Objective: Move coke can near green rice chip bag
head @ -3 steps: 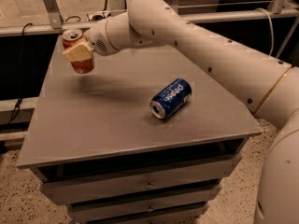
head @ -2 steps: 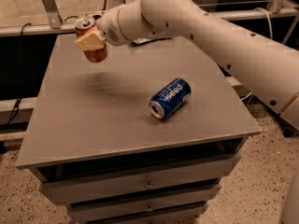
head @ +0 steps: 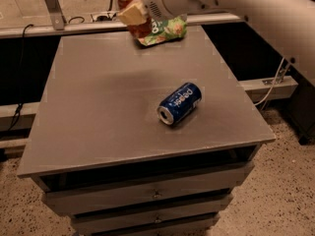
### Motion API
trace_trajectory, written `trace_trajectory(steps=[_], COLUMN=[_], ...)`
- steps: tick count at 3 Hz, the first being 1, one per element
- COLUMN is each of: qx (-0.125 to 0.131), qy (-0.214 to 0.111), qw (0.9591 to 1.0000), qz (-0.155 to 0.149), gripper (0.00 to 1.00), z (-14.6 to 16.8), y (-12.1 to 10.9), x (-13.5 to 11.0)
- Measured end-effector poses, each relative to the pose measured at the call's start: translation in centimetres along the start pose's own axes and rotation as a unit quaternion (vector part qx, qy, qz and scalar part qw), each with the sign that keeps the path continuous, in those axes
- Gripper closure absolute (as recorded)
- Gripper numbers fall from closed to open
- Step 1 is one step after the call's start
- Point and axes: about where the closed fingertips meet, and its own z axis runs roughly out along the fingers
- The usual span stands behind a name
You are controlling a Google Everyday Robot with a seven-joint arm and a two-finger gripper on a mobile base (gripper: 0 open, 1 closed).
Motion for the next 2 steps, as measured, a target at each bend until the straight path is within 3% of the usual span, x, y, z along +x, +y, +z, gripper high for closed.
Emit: trace_trajectory(steps=[2], qx=[0.103], qy=[0.018], qw=[0.9942], qz=[0.024], gripper=[1.00], z=[-4.3], y=[-8.9], x=[4.4])
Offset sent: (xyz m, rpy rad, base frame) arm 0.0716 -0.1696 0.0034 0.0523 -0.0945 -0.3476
